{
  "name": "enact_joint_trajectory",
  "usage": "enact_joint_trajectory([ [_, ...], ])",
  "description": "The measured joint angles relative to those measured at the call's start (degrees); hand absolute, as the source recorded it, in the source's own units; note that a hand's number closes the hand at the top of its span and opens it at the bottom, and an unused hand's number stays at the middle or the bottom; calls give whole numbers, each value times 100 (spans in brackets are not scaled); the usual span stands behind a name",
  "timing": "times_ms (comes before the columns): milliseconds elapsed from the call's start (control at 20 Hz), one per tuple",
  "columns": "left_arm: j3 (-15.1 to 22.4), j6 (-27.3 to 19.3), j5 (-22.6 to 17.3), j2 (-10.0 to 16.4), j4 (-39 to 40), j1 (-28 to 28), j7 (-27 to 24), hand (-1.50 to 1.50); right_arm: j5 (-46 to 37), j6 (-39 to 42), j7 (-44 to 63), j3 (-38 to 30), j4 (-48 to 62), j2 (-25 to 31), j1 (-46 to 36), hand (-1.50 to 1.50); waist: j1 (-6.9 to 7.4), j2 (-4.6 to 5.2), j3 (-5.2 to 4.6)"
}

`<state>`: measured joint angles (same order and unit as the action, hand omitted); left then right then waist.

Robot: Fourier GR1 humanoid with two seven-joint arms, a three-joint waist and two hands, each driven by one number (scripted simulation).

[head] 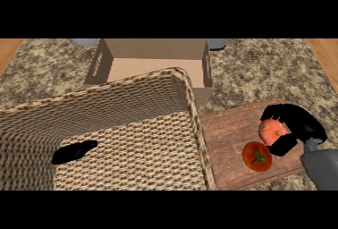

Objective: Pick the squash from the cutting board and place it in the cardboard box

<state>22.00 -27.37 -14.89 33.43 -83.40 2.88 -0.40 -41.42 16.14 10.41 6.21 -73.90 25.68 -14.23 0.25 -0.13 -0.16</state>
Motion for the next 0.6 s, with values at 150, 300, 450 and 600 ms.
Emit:
enact_joint_trajectory([
  [150,-21,39,143,-133,-19,-38,18,0,-269,-319,-65,17,-33,-75,3,150,-8,-1,-2],
  [300,-60,153,191,-143,-117,-34,46,0,-462,-436,-372,99,197,-78,-370,150,72,23,5],
  [450,26,244,238,-170,-148,143,42,0,-538,-256,-1078,271,494,163,-1113,150,342,120,22],
  [600,122,323,281,-227,-194,348,86,0,-639,-138,-1830,493,771,350,-1763,150,604,219,35],
])
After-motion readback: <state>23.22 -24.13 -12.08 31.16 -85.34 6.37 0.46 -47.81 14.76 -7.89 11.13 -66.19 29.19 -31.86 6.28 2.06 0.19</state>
